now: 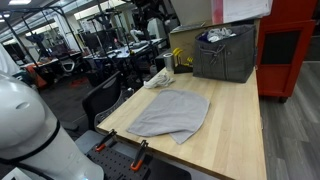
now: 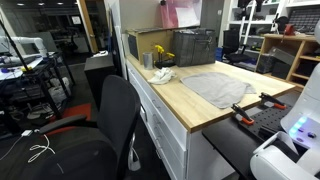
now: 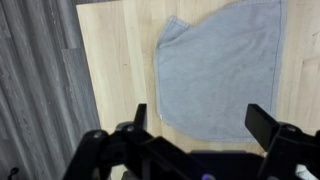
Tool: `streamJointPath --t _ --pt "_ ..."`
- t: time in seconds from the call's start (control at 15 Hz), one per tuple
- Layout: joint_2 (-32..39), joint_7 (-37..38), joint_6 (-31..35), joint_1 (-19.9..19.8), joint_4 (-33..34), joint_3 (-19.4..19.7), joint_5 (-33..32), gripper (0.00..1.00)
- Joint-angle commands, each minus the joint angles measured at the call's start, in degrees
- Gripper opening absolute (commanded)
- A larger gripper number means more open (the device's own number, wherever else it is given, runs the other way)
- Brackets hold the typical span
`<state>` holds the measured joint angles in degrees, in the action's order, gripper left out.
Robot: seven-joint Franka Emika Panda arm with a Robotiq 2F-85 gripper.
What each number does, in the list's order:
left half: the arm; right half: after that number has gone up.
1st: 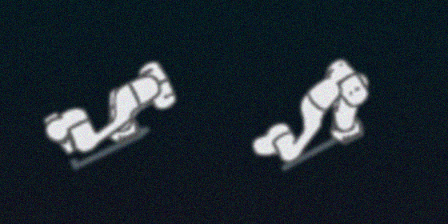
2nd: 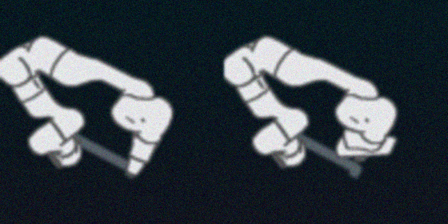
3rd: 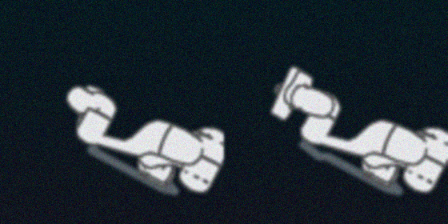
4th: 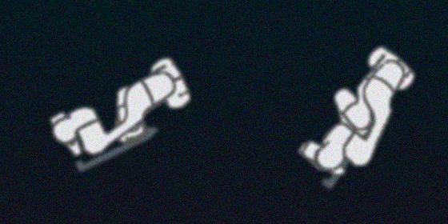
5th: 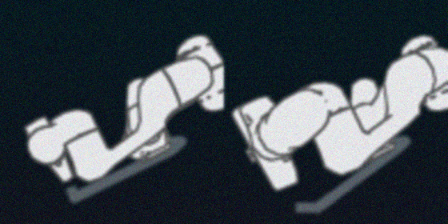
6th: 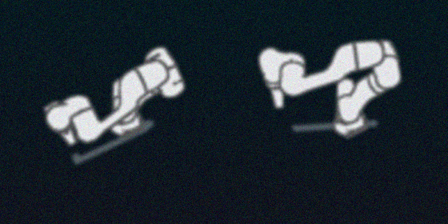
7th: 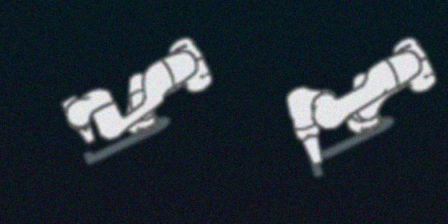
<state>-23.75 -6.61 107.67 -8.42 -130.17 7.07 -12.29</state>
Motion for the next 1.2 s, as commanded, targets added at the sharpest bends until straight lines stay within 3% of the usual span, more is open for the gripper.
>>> streamJointPath --t 0.0,0.47,0.87,1.13 --pt "0.0 0.1 -0.2 0.4 0.1 0.3 -0.1 1.0" --pt "0.5 4.5 -1.8 1.3 0.7 -2.4 0.4 1.0" --pt "3.3 20.7 -5.5 5.8 3.9 -10.5 6.8 1.0" --pt "8.3 27.7 -4.1 8.1 6.9 -14.4 8.7 1.0"
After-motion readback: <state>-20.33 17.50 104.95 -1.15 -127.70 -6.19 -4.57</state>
